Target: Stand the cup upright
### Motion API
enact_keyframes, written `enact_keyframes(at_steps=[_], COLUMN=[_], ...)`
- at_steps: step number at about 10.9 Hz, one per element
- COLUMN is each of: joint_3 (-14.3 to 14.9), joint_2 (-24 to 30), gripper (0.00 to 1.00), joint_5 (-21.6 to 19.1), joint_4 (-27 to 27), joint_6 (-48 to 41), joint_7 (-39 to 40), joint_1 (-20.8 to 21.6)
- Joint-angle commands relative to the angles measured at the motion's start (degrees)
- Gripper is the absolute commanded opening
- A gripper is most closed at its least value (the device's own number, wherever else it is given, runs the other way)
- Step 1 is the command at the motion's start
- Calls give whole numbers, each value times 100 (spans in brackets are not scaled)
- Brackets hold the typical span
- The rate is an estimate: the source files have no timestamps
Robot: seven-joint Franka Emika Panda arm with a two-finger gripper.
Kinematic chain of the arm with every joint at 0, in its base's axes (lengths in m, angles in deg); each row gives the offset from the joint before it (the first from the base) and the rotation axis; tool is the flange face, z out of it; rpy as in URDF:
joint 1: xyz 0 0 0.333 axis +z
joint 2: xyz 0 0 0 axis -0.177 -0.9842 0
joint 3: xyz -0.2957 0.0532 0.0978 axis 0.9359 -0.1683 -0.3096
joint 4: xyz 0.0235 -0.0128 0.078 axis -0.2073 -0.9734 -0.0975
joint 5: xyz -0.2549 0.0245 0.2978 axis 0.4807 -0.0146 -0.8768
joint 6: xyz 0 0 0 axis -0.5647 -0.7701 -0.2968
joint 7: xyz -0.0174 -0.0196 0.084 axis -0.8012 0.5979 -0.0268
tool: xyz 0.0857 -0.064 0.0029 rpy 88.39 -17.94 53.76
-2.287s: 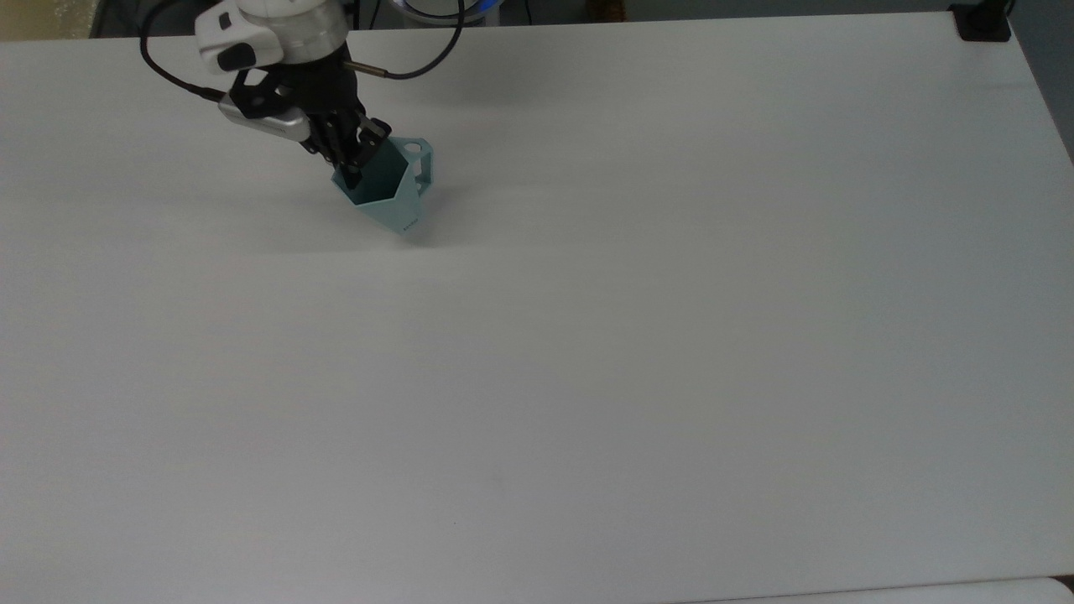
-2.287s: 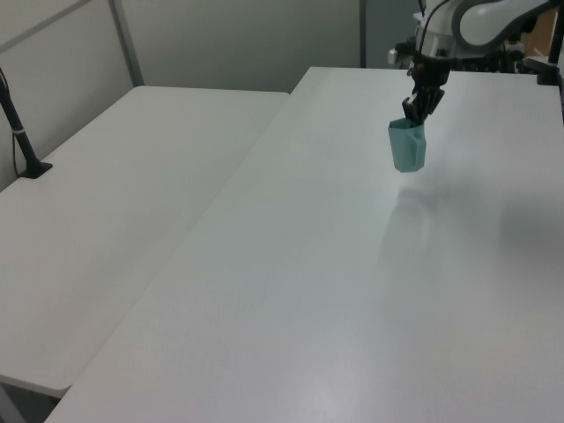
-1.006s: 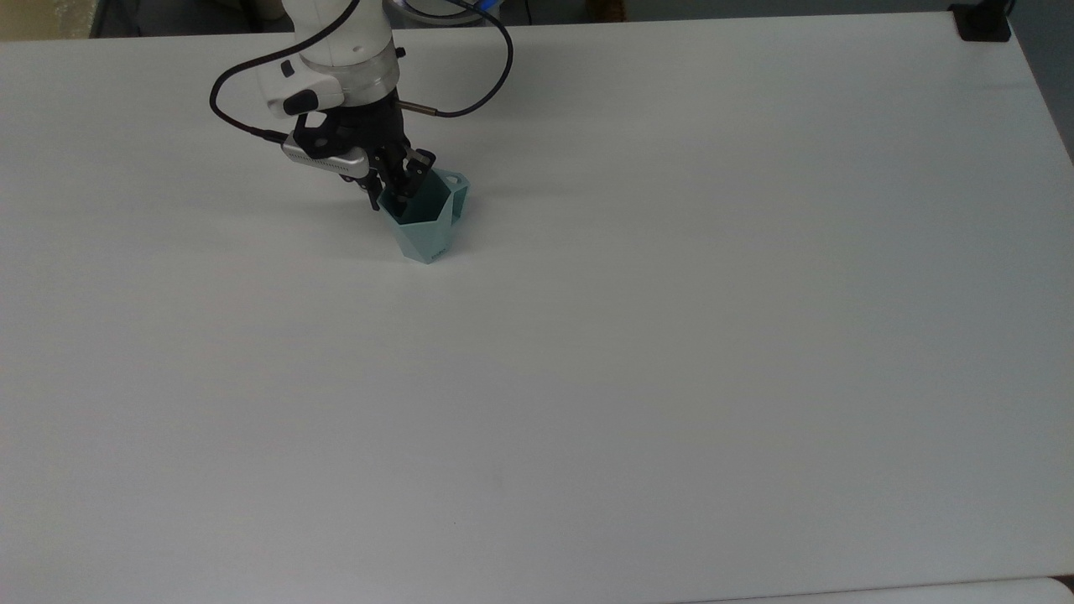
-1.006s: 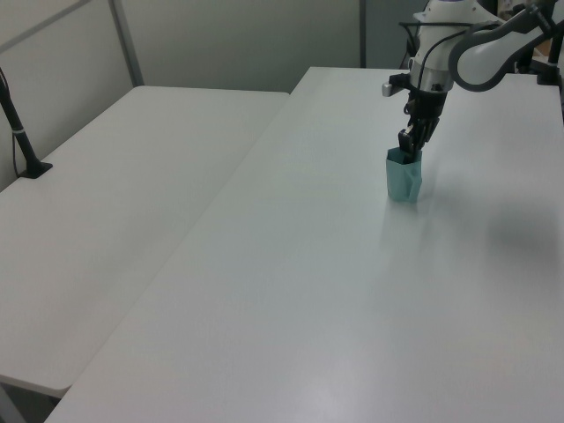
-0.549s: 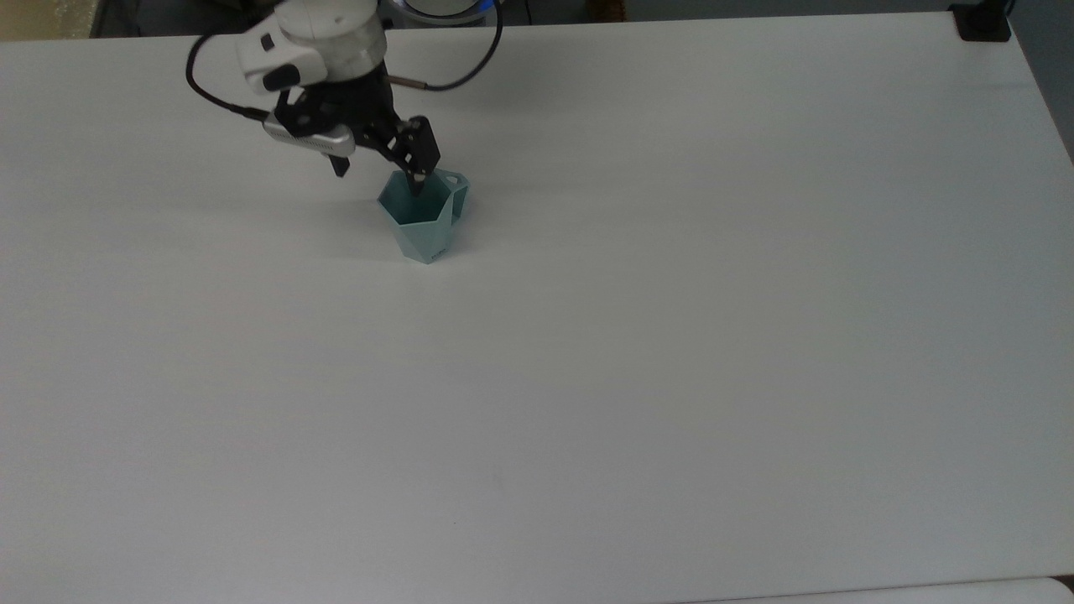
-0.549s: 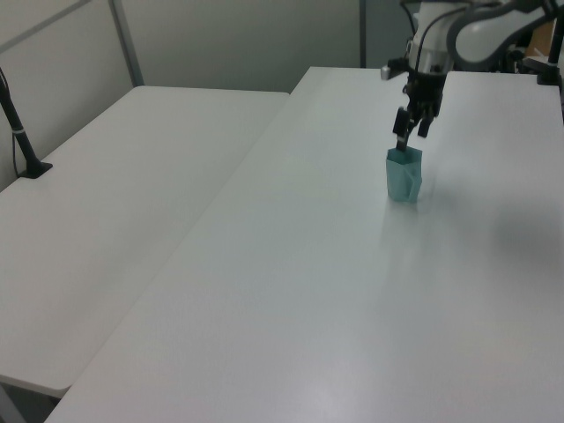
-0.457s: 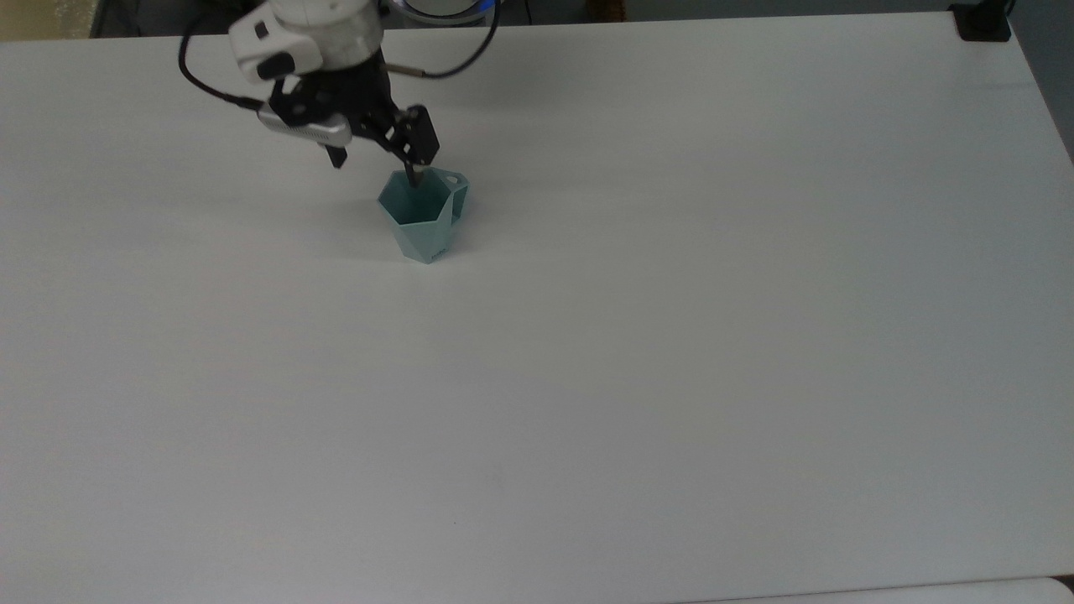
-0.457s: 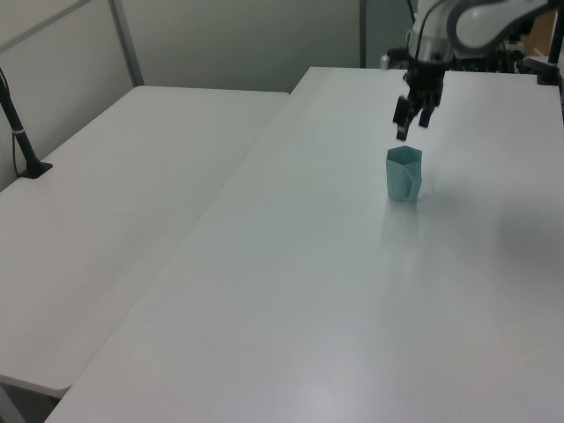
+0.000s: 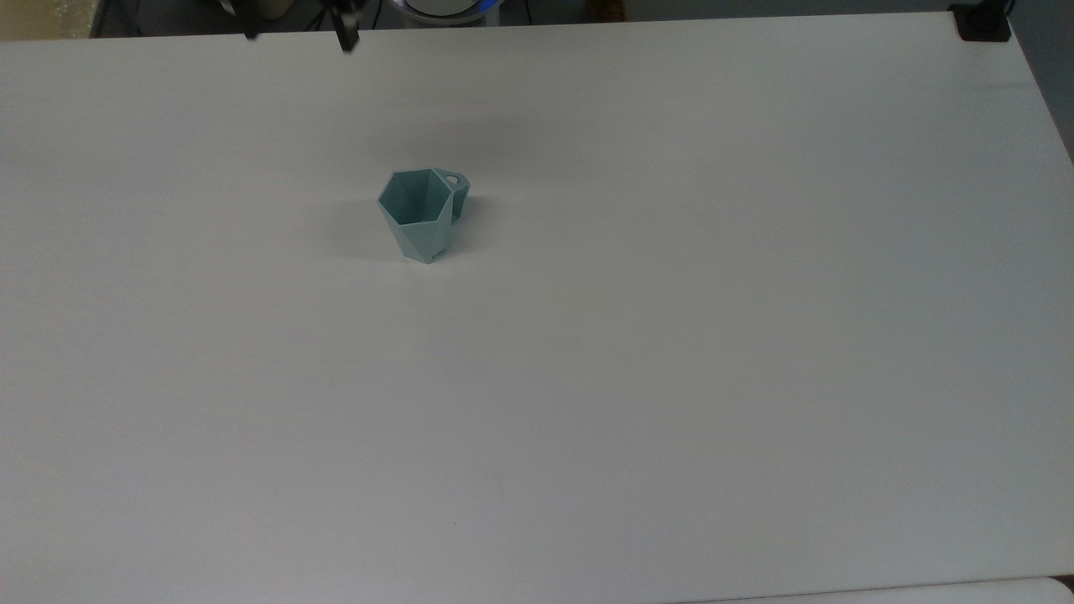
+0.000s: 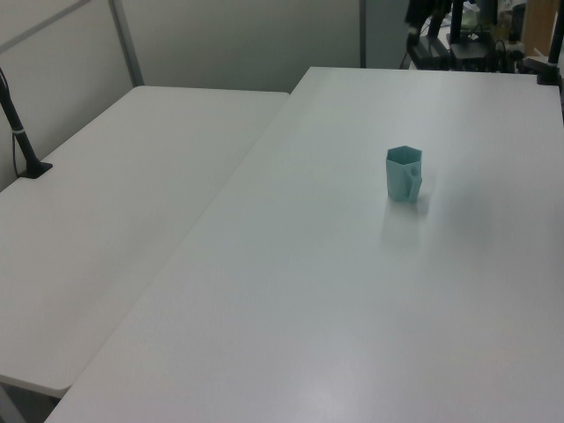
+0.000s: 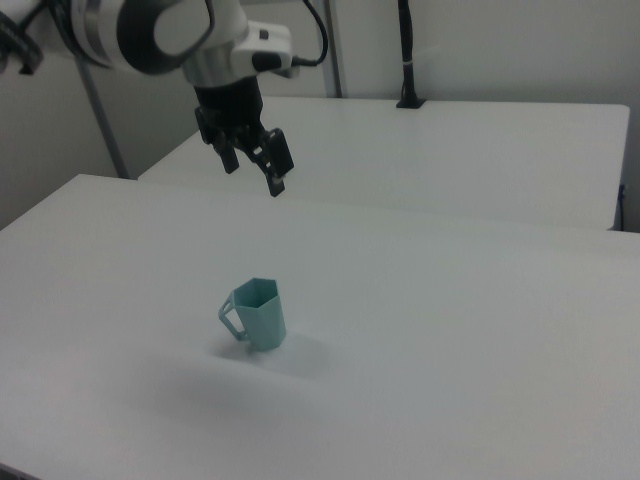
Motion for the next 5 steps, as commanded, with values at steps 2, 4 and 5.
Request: enact_keyframes(at_steps=[2,4,5], joint_3=[-29,-29,-29], joint_2=[-148,-174,-174], gripper=[100,100,100], joint_5=[2,72,98], joint_4=[707,698,689], joint_6=[-1377,-1351,-1351], joint_7=[1304,1252,1243], joint_1=[-485,-477,-468])
